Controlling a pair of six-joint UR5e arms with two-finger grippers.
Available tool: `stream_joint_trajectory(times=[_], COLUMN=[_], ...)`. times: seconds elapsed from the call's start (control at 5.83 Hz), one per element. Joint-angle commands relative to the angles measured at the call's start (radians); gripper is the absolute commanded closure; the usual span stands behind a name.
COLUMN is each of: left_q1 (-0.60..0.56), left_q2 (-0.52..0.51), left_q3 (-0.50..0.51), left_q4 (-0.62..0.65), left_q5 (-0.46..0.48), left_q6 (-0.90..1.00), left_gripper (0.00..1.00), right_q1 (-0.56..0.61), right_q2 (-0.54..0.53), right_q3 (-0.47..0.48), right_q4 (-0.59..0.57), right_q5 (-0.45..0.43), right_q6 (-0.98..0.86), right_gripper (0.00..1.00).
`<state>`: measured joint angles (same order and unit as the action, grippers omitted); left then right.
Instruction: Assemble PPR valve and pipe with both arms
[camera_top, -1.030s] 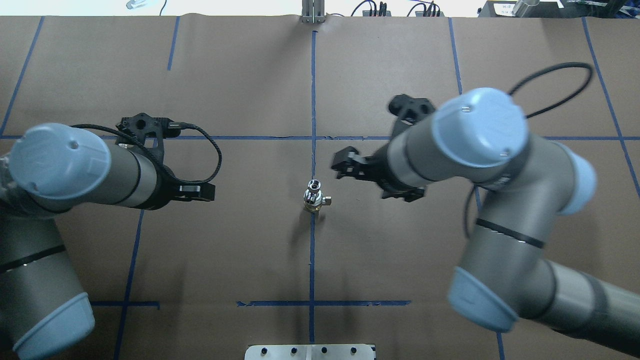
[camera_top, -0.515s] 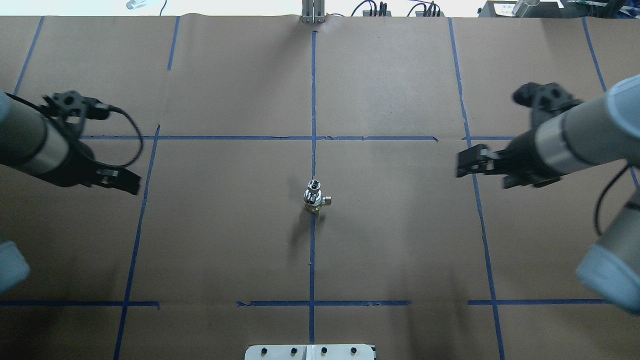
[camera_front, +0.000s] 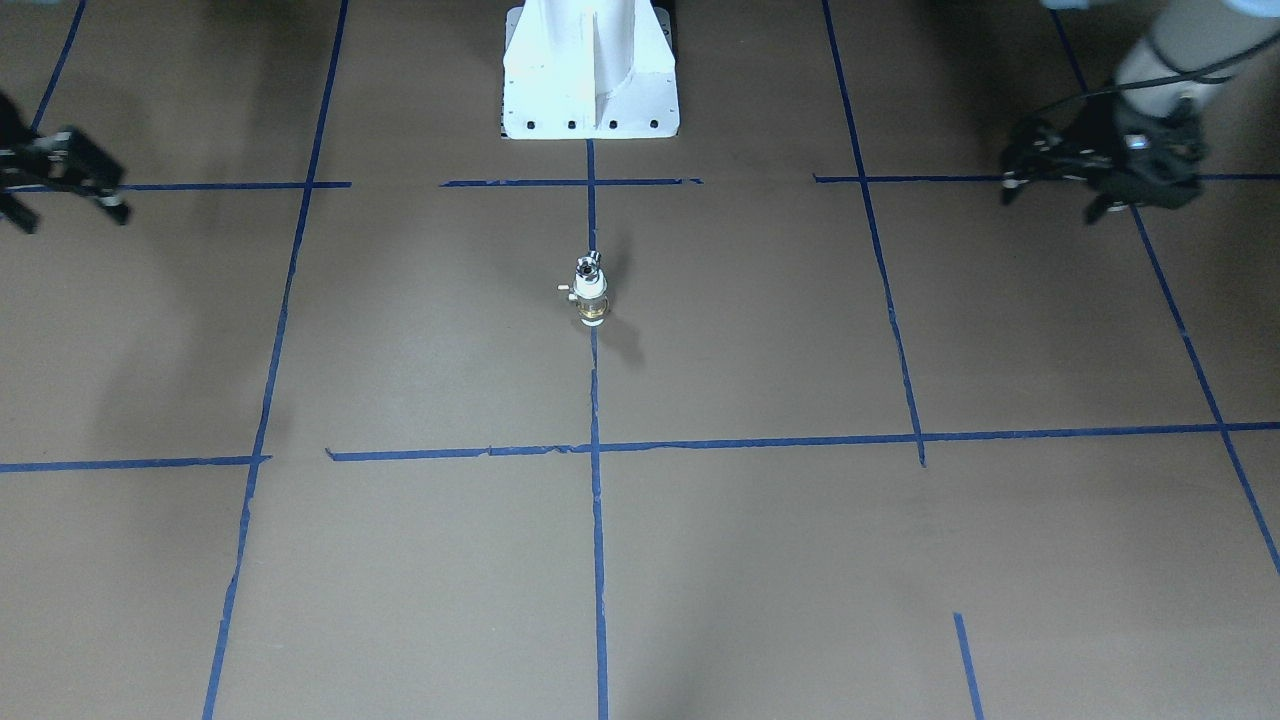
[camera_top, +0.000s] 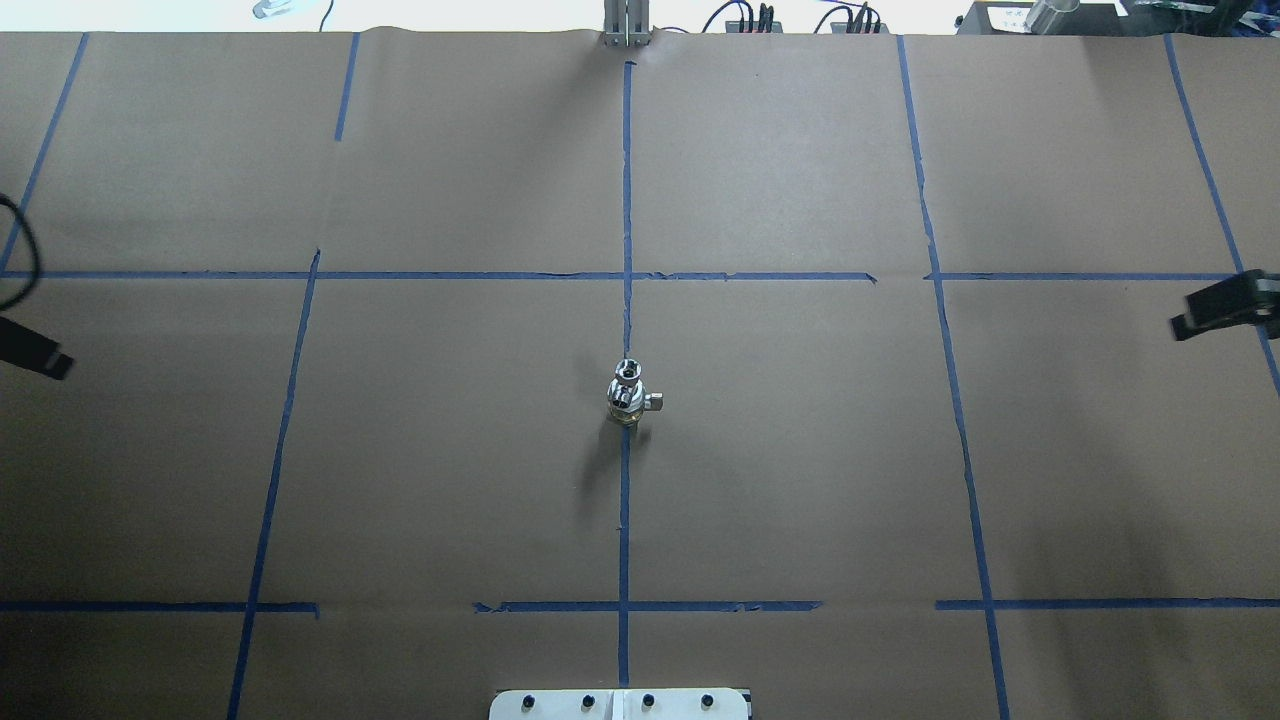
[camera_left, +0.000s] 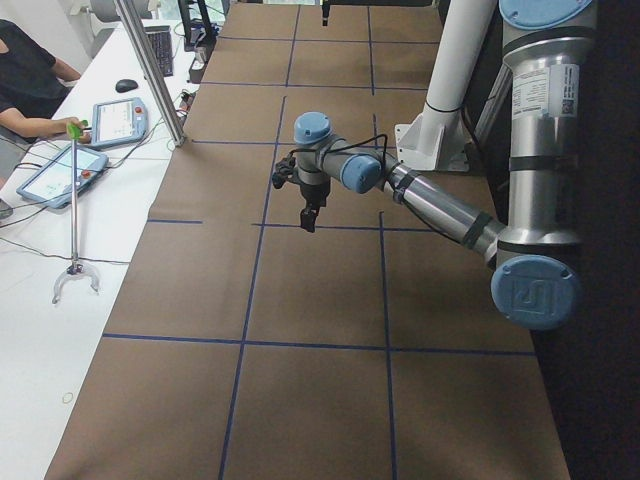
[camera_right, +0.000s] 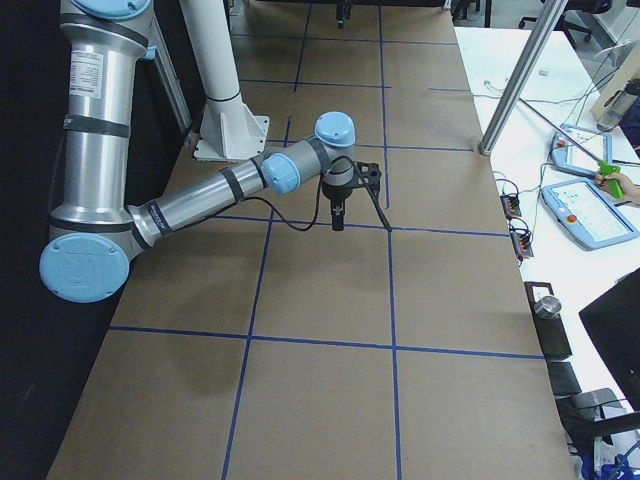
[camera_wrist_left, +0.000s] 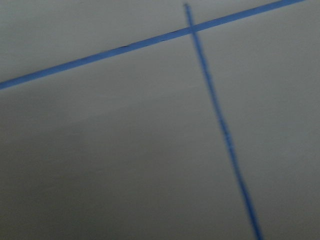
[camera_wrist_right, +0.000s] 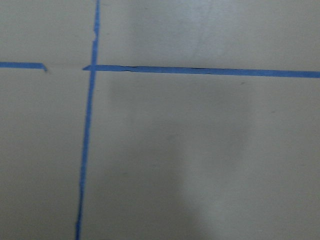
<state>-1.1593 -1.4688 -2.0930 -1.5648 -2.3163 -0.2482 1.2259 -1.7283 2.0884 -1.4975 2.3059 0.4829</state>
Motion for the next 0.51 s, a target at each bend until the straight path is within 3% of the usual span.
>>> stream_joint_trajectory(times=[0.0,0.34], left_q1=[-0.236,-0.328], left_q2=[0.044,0.042], left_q3=[0.12,0.317], left_q4=[0.012,0.012], left_q5=[-0.098,-0.098], left_q6=[0.326,0.498], left_gripper=[0.0,0.0], right_q1=[0.22,0.361], right_q2=[-0.065,-0.089], right_q3=[-0.14,-0.232], right_q4=[-0.007,-0.088], right_q5=[0.015,0.014], right_q6=[-0.363,-0.675], right_gripper=[0.0,0.0])
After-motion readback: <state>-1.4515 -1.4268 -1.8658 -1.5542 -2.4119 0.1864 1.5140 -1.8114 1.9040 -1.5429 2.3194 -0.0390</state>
